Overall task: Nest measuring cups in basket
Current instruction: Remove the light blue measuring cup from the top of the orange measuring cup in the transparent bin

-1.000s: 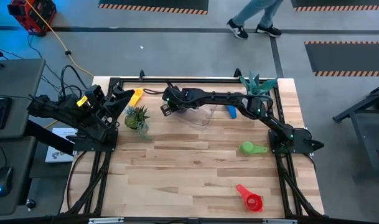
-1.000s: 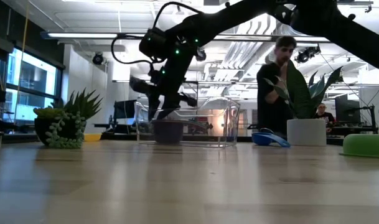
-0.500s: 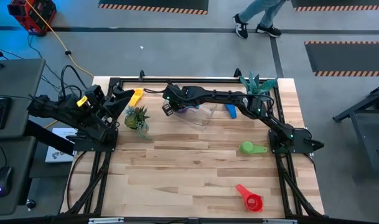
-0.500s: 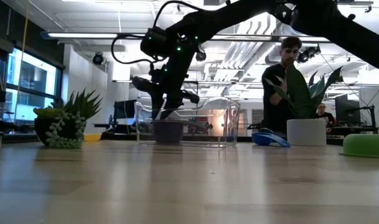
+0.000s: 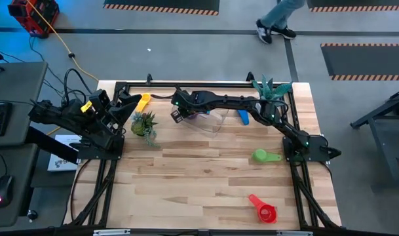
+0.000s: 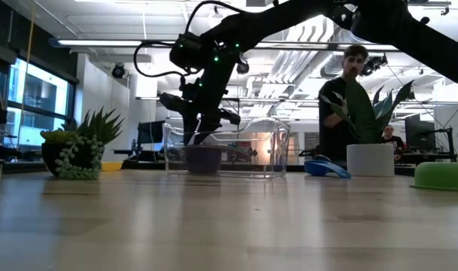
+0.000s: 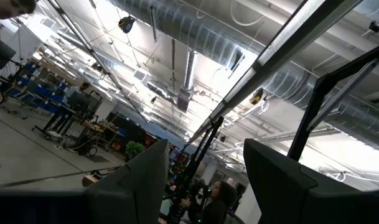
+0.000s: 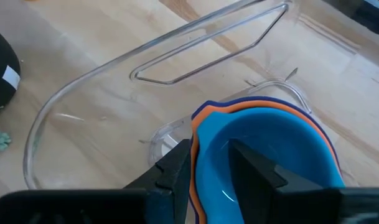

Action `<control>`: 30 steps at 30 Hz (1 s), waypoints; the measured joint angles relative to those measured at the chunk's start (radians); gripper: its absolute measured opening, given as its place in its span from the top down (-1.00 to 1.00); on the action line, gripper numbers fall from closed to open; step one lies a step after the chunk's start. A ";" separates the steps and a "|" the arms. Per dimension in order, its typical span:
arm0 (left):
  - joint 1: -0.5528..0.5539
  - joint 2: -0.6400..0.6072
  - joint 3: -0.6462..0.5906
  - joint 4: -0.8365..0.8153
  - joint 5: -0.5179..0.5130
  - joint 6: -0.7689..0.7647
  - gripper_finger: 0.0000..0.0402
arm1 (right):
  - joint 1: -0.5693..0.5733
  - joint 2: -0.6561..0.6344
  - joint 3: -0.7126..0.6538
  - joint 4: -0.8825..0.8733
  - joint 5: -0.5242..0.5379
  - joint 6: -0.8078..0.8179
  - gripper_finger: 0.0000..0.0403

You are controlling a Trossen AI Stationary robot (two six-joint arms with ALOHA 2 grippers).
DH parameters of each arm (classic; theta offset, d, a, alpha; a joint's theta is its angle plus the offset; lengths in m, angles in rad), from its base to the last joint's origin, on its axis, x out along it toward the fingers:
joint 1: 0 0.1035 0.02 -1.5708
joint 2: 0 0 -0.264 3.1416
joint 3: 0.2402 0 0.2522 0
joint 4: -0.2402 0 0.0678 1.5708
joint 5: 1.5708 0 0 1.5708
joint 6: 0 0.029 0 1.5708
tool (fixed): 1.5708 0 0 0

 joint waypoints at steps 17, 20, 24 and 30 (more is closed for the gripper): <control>0.000 0.000 0.000 0.000 0.000 0.000 0.01 | -0.001 0.000 -0.007 -0.006 -0.040 0.027 0.67; 0.000 0.000 0.000 0.000 0.000 0.000 0.01 | -0.003 0.000 -0.007 -0.005 -0.040 0.026 0.67; 0.000 0.000 0.000 0.000 0.000 0.000 0.01 | -0.007 0.000 -0.007 -0.004 -0.035 0.018 0.71; 0.000 0.000 0.000 0.000 0.000 0.000 0.01 | -0.009 -0.002 -0.008 -0.004 -0.035 0.003 0.97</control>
